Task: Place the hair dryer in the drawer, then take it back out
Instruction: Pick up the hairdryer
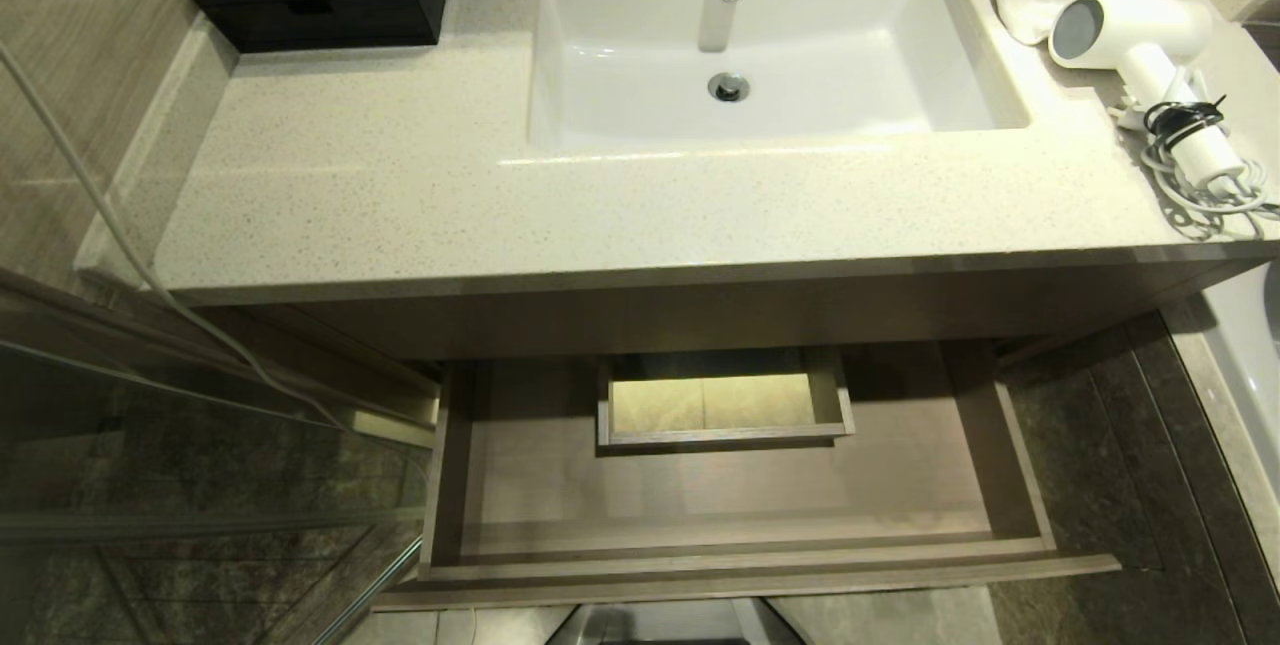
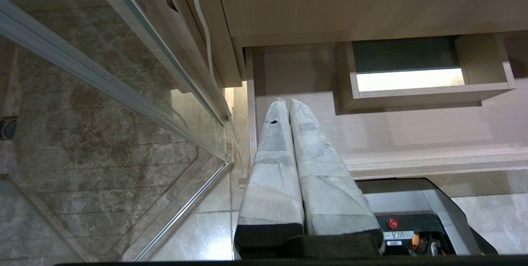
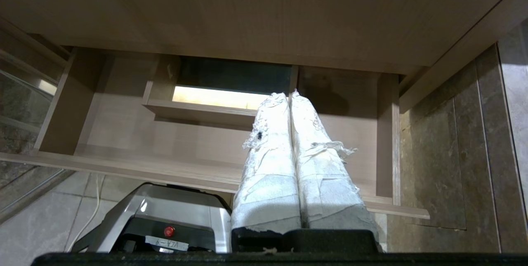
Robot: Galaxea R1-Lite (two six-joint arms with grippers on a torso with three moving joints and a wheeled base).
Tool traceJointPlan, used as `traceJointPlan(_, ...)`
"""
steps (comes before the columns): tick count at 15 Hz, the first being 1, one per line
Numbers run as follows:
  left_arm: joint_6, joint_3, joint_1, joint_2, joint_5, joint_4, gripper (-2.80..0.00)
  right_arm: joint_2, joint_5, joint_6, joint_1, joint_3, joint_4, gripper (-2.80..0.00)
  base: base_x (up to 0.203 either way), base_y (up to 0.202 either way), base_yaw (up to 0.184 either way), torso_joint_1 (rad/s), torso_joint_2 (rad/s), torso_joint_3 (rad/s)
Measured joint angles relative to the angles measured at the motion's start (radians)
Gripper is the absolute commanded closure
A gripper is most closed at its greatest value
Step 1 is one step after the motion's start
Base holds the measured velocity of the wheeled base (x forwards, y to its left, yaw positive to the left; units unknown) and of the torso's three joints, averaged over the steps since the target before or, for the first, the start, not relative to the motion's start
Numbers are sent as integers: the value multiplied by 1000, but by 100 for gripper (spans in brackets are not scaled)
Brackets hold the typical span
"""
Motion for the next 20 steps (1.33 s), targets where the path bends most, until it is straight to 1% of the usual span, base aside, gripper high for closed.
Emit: traceJointPlan(20,-1,0,0,0,0,-1,0,0,0,0,0,0,-1,0,0,0,0,0,0,0)
